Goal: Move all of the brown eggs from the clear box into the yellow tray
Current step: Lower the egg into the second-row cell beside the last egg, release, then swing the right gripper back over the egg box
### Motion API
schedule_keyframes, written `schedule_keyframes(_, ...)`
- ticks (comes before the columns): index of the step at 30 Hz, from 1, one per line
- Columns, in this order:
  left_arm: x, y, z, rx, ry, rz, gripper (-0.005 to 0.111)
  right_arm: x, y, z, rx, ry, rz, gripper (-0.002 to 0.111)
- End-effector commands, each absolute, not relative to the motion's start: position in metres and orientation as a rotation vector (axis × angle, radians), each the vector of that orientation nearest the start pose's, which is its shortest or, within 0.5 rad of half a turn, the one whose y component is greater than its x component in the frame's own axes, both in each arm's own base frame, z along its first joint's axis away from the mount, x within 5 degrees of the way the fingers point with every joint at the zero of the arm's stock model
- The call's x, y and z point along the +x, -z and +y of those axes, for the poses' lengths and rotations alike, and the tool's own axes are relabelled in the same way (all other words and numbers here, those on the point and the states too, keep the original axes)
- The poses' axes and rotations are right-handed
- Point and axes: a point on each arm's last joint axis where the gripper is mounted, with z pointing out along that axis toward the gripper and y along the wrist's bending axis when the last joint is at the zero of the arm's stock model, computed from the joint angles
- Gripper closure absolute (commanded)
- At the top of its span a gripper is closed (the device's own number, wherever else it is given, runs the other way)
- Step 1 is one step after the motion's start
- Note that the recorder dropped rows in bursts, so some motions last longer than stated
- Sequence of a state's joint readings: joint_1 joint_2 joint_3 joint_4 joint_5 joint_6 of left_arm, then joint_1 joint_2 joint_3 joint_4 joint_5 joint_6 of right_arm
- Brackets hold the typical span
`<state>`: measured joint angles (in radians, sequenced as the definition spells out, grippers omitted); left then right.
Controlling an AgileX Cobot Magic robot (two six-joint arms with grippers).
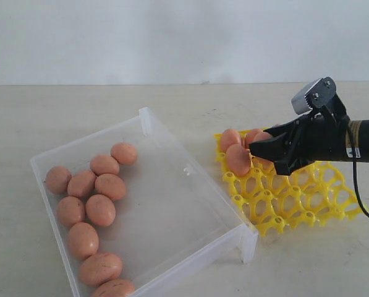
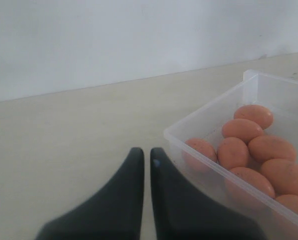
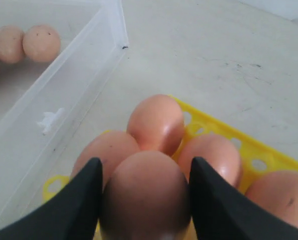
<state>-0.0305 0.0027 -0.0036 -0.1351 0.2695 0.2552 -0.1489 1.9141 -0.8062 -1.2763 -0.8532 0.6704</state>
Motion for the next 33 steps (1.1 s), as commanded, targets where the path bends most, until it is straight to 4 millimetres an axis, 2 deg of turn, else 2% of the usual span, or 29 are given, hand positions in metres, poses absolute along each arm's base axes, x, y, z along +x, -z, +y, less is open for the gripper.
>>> schedule_keyframes(1,0.055,-0.19,-0.005,0.158,-0.029,1.736,0.103,0.337,-0.125,0.017,-0.669,-0.591,1.969,0.099)
schedule_keyframes(6,0.055,-0.19,-0.005,0.158,-0.029,1.736,0.103,0.337,-0.122,0.017,-0.666,-0.601,1.974,0.068)
schedule_keyframes(11,0.055,-0.19,-0.005,0.158,-0.029,1.736,0.103,0.337,-0.123,0.017,-0.654,-0.606,1.967,0.052)
schedule_keyframes(18,0.055,-0.19,-0.005,0.158,-0.029,1.736,0.103,0.337,-0.132,0.022,-0.633,-0.681,1.881,0.051)
schedule_keyframes(22,0.055,-0.19,-0.005,0.158,-0.029,1.736,0.103,0.333,-0.162,0.032,-0.547,-0.913,1.685,0.055)
schedule_keyframes(25,0.055,-0.19,-0.005,0.158,-0.029,1.736,0.103,0.335,-0.176,0.042,-0.379,-1.052,1.708,0.068)
schedule_keyframes(26,0.055,-0.19,-0.005,0.158,-0.029,1.736,0.103,0.334,-0.187,0.059,-0.362,-1.19,1.744,0.077)
schedule_keyframes(27,0.055,-0.19,-0.005,0.158,-0.029,1.736,0.103,0.334,-0.191,0.069,-0.409,-1.233,1.759,0.081)
schedule_keyframes(28,0.055,-0.19,-0.005,0.158,-0.029,1.736,0.103,0.329,-0.198,0.1,-0.606,-1.325,1.808,0.087)
schedule_keyframes(29,0.055,-0.19,-0.005,0.158,-0.029,1.736,0.103,0.325,-0.201,0.114,-0.712,-1.354,1.831,0.09)
schedule_keyframes(30,0.055,-0.19,-0.005,0.158,-0.029,1.736,0.103,0.321,-0.207,0.15,-0.946,-1.327,1.88,0.098)
schedule_keyframes(31,0.055,-0.19,-0.005,0.158,-0.029,1.736,0.103,0.32,-0.208,0.164,-1.038,-1.277,1.898,0.101)
schedule_keyframes(32,0.055,-0.19,-0.005,0.158,-0.029,1.736,0.103,0.319,-0.215,0.199,-1.164,-1.123,1.923,0.108)
schedule_keyframes(33,0.055,-0.19,-0.005,0.158,-0.029,1.736,0.103,0.317,-0.216,0.214,-1.168,-1.079,1.931,0.108)
